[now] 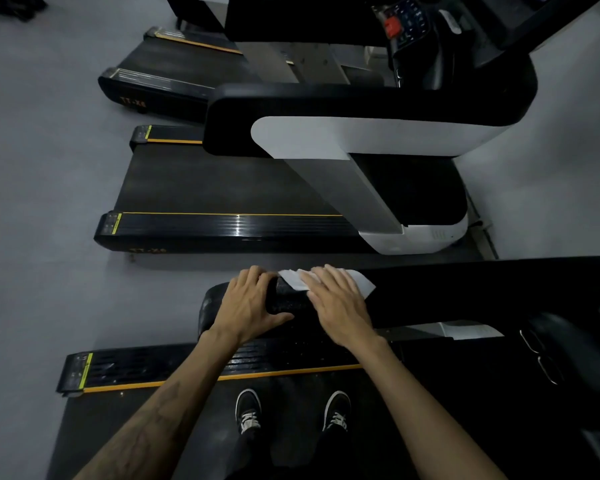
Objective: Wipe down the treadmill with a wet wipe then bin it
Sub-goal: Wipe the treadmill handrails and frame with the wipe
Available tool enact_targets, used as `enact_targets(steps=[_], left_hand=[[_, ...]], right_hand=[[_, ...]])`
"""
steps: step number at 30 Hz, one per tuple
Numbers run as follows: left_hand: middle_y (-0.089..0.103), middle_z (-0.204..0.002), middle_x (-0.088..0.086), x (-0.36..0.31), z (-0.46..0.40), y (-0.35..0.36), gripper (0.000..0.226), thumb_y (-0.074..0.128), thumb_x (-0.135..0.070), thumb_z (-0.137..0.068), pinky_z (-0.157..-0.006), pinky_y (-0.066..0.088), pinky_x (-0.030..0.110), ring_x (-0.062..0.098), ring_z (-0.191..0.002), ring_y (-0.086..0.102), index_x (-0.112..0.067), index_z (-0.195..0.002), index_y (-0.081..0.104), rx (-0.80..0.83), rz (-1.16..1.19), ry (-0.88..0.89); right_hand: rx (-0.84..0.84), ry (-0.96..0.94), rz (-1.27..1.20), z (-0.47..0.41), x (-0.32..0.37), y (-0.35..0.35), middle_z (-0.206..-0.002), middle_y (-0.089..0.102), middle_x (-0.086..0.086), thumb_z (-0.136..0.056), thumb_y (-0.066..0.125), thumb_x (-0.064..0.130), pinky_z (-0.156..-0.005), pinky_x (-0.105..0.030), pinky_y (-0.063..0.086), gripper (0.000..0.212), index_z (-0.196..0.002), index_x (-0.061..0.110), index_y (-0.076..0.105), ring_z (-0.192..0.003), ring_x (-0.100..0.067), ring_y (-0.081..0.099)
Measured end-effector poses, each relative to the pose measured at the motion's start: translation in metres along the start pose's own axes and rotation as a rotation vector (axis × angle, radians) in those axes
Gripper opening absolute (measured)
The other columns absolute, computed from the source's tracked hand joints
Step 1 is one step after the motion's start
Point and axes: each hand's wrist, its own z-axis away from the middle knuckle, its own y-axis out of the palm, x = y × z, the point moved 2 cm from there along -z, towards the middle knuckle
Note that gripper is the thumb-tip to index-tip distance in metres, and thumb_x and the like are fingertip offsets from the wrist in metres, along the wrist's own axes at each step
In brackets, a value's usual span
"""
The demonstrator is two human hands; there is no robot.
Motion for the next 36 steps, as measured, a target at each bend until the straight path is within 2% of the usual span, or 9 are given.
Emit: enact_targets(steps=[4, 7, 9, 14, 20, 22, 28, 33, 36], left_hand=[[0.049, -0.123, 0.001, 0.002, 0.000, -0.002, 0.085, 0.074, -0.071, -0.074, -0.097, 0.044, 0.037, 0.021, -0.111, 0.047, -0.021, -0.138, 0.052, -0.007, -0.015, -0.013], [0.050, -0.120, 0.002, -0.001, 0.003, -0.001, 0.083, 0.077, -0.068, -0.073, -0.094, 0.045, 0.038, 0.021, -0.108, 0.047, -0.020, -0.137, 0.054, -0.018, -0.010, -0.026], [0.051, -0.117, 0.003, -0.002, 0.004, 0.000, 0.081, 0.077, -0.067, -0.073, -0.089, 0.048, 0.039, 0.021, -0.103, 0.047, -0.020, -0.135, 0.055, -0.043, 0.001, -0.022], [0.051, -0.114, 0.003, 0.001, 0.005, -0.001, 0.082, 0.077, -0.069, -0.072, -0.086, 0.047, 0.038, 0.023, -0.102, 0.048, -0.021, -0.136, 0.056, -0.066, -0.010, -0.024], [0.052, -0.114, 0.003, 0.002, 0.005, 0.001, 0.085, 0.075, -0.072, -0.071, -0.086, 0.047, 0.038, 0.023, -0.102, 0.047, -0.021, -0.135, 0.056, -0.067, -0.020, -0.039], [0.051, -0.114, 0.002, 0.002, 0.005, 0.001, 0.084, 0.075, -0.072, -0.071, -0.086, 0.047, 0.038, 0.021, -0.103, 0.047, -0.022, -0.136, 0.056, -0.065, -0.013, -0.032], [0.051, -0.115, 0.001, 0.003, 0.003, 0.001, 0.085, 0.075, -0.074, -0.071, -0.089, 0.047, 0.039, 0.022, -0.104, 0.046, -0.023, -0.136, 0.055, -0.053, -0.011, -0.029], [0.050, -0.114, 0.001, 0.003, 0.004, -0.001, 0.083, 0.074, -0.073, -0.072, -0.086, 0.046, 0.038, 0.020, -0.103, 0.045, -0.024, -0.136, 0.055, -0.048, -0.007, -0.020], [0.051, -0.113, 0.002, 0.002, 0.005, -0.001, 0.081, 0.076, -0.072, -0.071, -0.084, 0.046, 0.038, 0.022, -0.102, 0.047, -0.023, -0.133, 0.057, -0.066, 0.003, -0.018]], right_hand=[[0.001, 0.184, 0.048, -0.001, -0.007, 0.000, -0.135, 0.057, -0.001, -0.105, 0.023, 0.041, -0.122, -0.045, 0.025, 0.054, -0.147, 0.020, 0.050, -0.135, -0.026, 0.046], [0.038, 0.322, 0.032, -0.020, 0.024, 0.007, -0.141, 0.058, -0.001, -0.100, 0.006, 0.049, -0.126, -0.048, 0.015, 0.070, -0.148, 0.025, 0.050, -0.142, -0.027, 0.040], [0.066, 0.246, 0.016, -0.020, 0.039, 0.012, -0.151, 0.052, -0.001, -0.101, 0.002, 0.050, -0.127, -0.047, 0.012, 0.070, -0.153, 0.029, 0.044, -0.149, -0.026, 0.034], [0.017, 0.009, 0.025, 0.011, 0.018, 0.015, -0.168, 0.028, -0.001, -0.108, 0.023, 0.043, -0.126, -0.043, 0.009, 0.055, -0.160, 0.027, 0.033, -0.156, -0.023, 0.019], [-0.034, 0.328, -0.062, 0.007, 0.034, 0.014, -0.168, 0.025, -0.004, -0.106, 0.008, 0.049, -0.128, -0.048, 0.003, 0.065, -0.160, 0.023, 0.032, -0.158, -0.024, 0.011], [-0.013, 0.312, -0.049, 0.007, 0.044, 0.015, -0.169, 0.021, -0.002, -0.104, 0.004, 0.051, -0.128, -0.046, 0.002, 0.069, -0.161, 0.023, 0.029, -0.158, -0.023, 0.009], [-0.089, 0.222, -0.135, 0.007, 0.009, 0.000, -0.150, 0.054, 0.001, -0.104, 0.022, 0.040, -0.117, -0.045, 0.033, 0.056, -0.143, 0.024, 0.060, -0.143, -0.022, 0.043], [0.006, 0.180, 0.023, 0.004, 0.030, 0.018, -0.167, 0.027, -0.007, -0.104, 0.016, 0.043, -0.126, -0.048, -0.003, 0.060, -0.159, 0.028, 0.035, -0.157, -0.033, 0.013], [-0.023, 0.050, 0.057, 0.019, 0.029, 0.024, -0.170, 0.020, -0.005, -0.105, 0.024, 0.037, -0.128, -0.049, 0.004, 0.056, -0.160, 0.028, 0.031, -0.158, -0.029, 0.008]])
